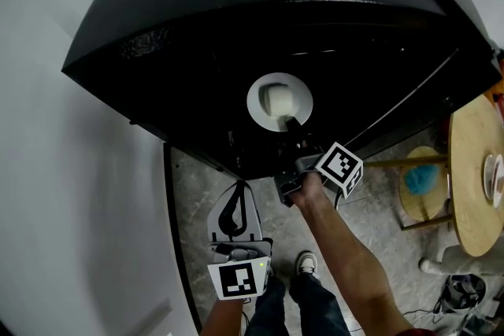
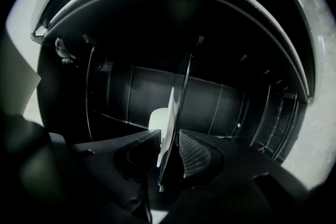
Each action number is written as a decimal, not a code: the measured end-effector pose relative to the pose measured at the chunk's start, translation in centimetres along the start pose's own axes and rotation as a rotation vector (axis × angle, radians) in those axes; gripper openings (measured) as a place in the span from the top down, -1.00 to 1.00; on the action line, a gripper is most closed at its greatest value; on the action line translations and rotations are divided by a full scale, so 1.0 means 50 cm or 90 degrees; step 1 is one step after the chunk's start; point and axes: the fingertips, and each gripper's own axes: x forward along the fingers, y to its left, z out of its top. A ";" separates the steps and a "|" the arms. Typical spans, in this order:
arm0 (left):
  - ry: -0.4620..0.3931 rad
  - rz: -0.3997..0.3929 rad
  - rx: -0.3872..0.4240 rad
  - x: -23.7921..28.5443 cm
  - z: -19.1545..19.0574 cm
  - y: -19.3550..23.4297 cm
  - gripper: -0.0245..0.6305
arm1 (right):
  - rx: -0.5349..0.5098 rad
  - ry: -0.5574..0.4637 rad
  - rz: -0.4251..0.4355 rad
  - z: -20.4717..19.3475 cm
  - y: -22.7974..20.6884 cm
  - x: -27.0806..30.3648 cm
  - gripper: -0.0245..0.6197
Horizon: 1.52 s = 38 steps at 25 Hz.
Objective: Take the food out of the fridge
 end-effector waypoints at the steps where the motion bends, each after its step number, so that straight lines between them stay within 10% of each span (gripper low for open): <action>1: 0.000 0.000 0.000 0.000 -0.001 0.000 0.88 | 0.001 -0.002 0.000 0.000 0.000 -0.001 0.54; 38: 0.000 0.000 0.001 -0.006 0.000 -0.006 0.89 | 0.028 -0.009 -0.009 -0.003 0.005 -0.024 0.83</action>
